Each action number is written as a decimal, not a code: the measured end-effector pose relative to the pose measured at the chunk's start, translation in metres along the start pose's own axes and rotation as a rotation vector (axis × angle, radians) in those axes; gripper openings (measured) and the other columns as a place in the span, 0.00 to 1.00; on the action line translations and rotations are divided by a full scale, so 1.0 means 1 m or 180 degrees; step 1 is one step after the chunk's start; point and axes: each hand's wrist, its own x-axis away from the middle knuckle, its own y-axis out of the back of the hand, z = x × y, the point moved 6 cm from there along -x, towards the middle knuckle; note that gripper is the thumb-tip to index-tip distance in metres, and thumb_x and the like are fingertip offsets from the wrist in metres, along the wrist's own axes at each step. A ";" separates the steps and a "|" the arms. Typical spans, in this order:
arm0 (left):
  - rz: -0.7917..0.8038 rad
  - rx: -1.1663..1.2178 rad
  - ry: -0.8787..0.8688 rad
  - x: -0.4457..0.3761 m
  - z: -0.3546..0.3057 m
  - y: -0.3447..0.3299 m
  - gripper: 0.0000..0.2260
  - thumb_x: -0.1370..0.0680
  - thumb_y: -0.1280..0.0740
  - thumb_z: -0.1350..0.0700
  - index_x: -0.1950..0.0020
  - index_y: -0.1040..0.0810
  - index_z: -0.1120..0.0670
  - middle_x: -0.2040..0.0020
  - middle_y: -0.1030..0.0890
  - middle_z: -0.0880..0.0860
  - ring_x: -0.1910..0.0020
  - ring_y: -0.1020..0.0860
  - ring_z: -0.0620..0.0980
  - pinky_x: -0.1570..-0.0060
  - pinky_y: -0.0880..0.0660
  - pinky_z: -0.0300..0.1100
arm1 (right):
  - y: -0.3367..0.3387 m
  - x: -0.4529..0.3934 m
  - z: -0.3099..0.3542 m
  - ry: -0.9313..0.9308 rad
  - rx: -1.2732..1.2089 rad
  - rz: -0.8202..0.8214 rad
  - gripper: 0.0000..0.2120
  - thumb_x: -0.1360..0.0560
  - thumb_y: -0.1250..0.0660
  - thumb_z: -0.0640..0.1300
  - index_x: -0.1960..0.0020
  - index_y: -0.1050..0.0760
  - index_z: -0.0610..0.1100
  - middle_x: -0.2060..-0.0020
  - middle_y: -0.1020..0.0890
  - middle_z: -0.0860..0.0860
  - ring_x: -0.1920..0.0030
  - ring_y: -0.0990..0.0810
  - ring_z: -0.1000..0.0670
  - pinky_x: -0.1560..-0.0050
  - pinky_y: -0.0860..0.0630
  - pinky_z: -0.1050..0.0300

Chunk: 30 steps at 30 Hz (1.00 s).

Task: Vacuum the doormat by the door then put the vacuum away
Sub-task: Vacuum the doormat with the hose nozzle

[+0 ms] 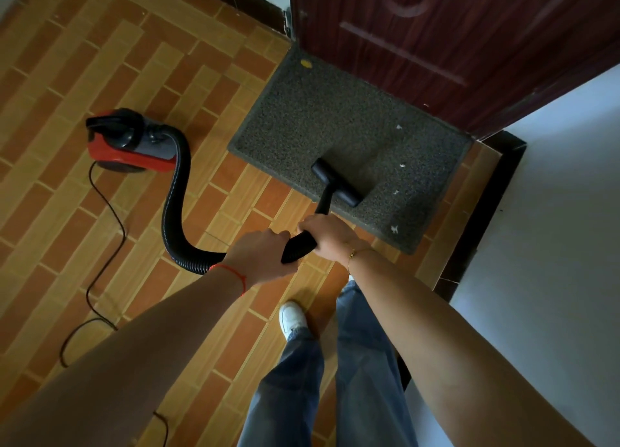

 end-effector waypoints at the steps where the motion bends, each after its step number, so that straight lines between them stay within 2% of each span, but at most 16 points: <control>1: -0.0016 -0.0014 -0.0009 0.004 0.002 0.000 0.14 0.24 0.38 0.42 0.48 0.27 0.52 0.68 0.27 0.48 0.71 0.27 0.48 0.69 0.30 0.41 | -0.001 0.001 0.005 0.0011 0.0003 -0.0017 0.04 0.25 0.36 0.36 0.54 0.27 0.44 0.52 0.20 0.48 0.54 0.20 0.45 0.60 0.27 0.54; 6: -0.0012 -0.0103 0.0000 0.012 0.009 -0.001 0.15 0.24 0.38 0.42 0.48 0.26 0.52 0.67 0.26 0.49 0.69 0.26 0.49 0.68 0.27 0.41 | -0.006 -0.001 0.015 0.0022 0.0048 -0.0065 0.07 0.25 0.36 0.37 0.57 0.32 0.46 0.54 0.20 0.47 0.56 0.20 0.45 0.63 0.32 0.55; 9: -0.0010 -0.0145 0.0006 0.010 0.011 0.000 0.15 0.24 0.38 0.42 0.48 0.27 0.52 0.67 0.26 0.48 0.69 0.26 0.49 0.68 0.26 0.42 | -0.003 -0.003 0.015 -0.0002 0.0090 -0.0097 0.08 0.25 0.36 0.36 0.57 0.32 0.47 0.53 0.21 0.48 0.60 0.23 0.48 0.64 0.33 0.56; 14: -0.0029 -0.0157 0.0031 -0.007 0.002 0.004 0.14 0.24 0.38 0.42 0.47 0.27 0.52 0.66 0.25 0.49 0.70 0.26 0.49 0.69 0.27 0.41 | 0.004 -0.007 -0.002 -0.0040 0.0104 -0.0108 0.06 0.25 0.35 0.35 0.55 0.29 0.45 0.52 0.20 0.47 0.54 0.19 0.45 0.63 0.30 0.56; 17: -0.0067 -0.0101 0.0035 -0.025 -0.012 0.012 0.14 0.24 0.38 0.43 0.47 0.27 0.52 0.67 0.26 0.49 0.71 0.27 0.48 0.70 0.30 0.41 | 0.017 -0.007 -0.024 -0.0069 0.0164 -0.0118 0.05 0.25 0.35 0.35 0.54 0.28 0.44 0.51 0.21 0.47 0.53 0.19 0.45 0.61 0.26 0.54; 20: -0.0115 0.0016 0.0049 -0.052 -0.030 0.026 0.14 0.24 0.38 0.44 0.47 0.27 0.53 0.68 0.28 0.48 0.70 0.27 0.49 0.71 0.32 0.41 | 0.035 -0.009 -0.055 -0.0094 0.0175 -0.0101 0.07 0.25 0.34 0.35 0.56 0.29 0.45 0.51 0.21 0.48 0.51 0.19 0.45 0.53 0.21 0.51; 27: -0.0246 0.0163 0.0128 -0.123 -0.078 0.067 0.14 0.24 0.38 0.44 0.46 0.27 0.53 0.65 0.27 0.49 0.67 0.26 0.51 0.69 0.33 0.41 | 0.089 -0.018 -0.137 -0.0096 0.0405 -0.0033 0.07 0.27 0.33 0.36 0.50 0.26 0.44 0.48 0.21 0.48 0.47 0.20 0.44 0.52 0.23 0.50; 30: -0.0310 0.0232 0.0144 -0.153 -0.096 0.084 0.14 0.24 0.38 0.44 0.46 0.26 0.53 0.68 0.30 0.47 0.68 0.28 0.49 0.70 0.34 0.40 | 0.114 -0.022 -0.168 -0.0048 0.0580 0.0018 0.09 0.27 0.33 0.35 0.48 0.26 0.43 0.47 0.21 0.48 0.43 0.22 0.45 0.48 0.24 0.49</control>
